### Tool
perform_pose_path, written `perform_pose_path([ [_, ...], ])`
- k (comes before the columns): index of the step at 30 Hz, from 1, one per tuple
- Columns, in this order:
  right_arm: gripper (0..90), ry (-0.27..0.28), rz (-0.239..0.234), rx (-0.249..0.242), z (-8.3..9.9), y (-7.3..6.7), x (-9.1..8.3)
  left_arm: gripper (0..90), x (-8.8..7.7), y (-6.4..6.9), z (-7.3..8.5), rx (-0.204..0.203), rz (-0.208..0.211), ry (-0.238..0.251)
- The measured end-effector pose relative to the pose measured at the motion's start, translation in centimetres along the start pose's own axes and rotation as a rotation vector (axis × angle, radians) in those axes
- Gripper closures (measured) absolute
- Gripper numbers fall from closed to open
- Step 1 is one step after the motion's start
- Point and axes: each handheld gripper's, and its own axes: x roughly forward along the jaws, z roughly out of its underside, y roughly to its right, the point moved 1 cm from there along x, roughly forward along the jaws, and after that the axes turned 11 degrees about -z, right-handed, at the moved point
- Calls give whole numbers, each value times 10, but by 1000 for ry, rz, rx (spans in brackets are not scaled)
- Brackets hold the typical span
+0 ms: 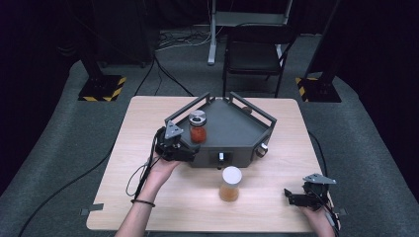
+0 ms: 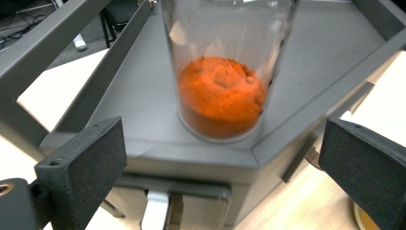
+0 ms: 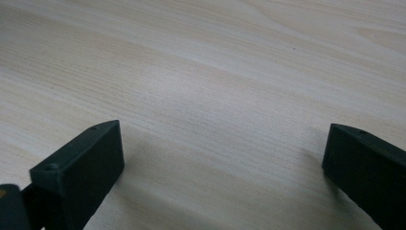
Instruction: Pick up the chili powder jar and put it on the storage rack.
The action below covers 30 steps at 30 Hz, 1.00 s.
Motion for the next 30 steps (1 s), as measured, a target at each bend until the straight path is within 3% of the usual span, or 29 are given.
perform_pose_path([
  [24, 0, 0, 0, 0, 0, 0, 0, 2, -26, -18, 68, -59, -17, -11],
  [30, 0, 0, 0, 0, 0, 0, 0, 3, -30, -19, 89, -59, -43, -15],
])
